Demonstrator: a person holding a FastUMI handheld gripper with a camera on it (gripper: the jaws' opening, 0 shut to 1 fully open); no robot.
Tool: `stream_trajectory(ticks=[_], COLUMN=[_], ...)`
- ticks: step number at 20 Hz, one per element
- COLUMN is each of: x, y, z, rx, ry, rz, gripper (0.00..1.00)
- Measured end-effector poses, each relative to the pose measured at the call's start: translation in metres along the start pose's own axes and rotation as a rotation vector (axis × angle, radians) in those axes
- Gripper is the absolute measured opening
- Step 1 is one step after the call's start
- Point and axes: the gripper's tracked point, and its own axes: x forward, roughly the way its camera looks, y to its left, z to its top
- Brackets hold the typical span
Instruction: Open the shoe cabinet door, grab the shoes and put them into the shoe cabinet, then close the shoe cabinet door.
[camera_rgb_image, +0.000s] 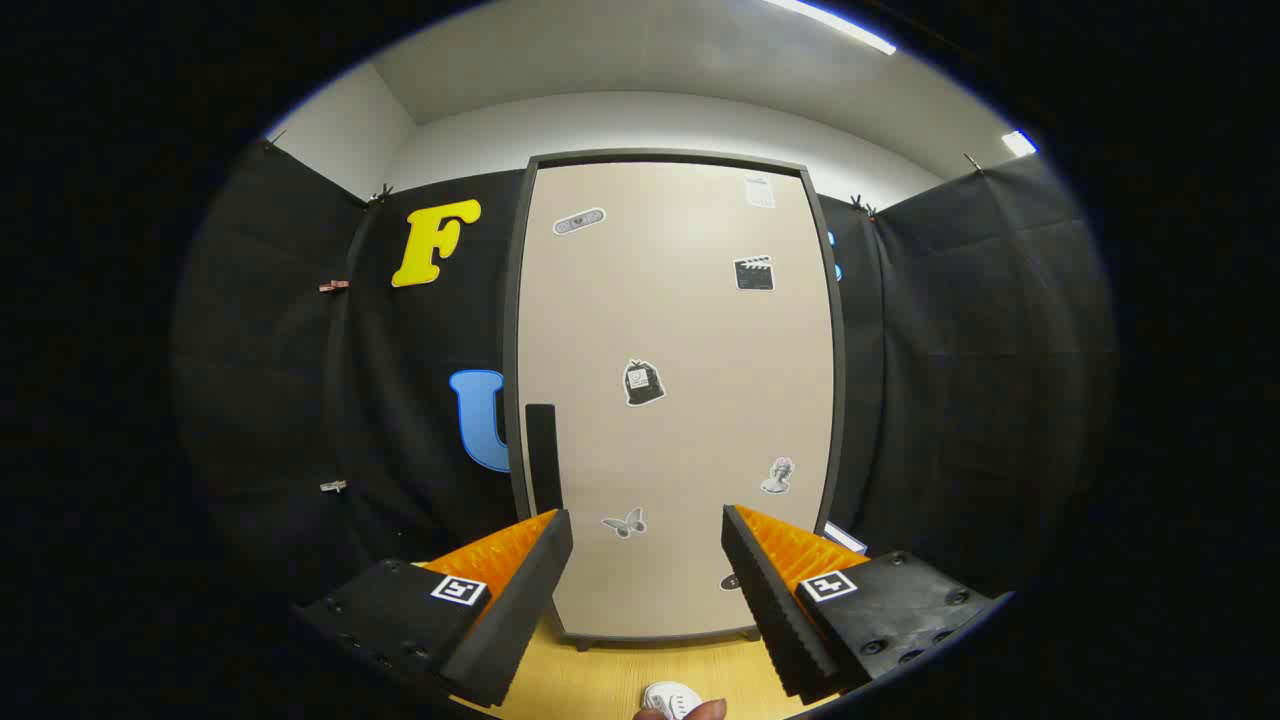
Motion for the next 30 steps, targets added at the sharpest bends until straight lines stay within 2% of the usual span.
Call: stream_trajectory(ticks=[22, 30], x=[-0.007, 0.030], y=[0.022, 0.050], z=[-0.002, -0.004], rx=[0.011, 0.032], ry=[0.015, 0.007], rz=[0.016, 0.053], gripper=[0.98, 0.98])
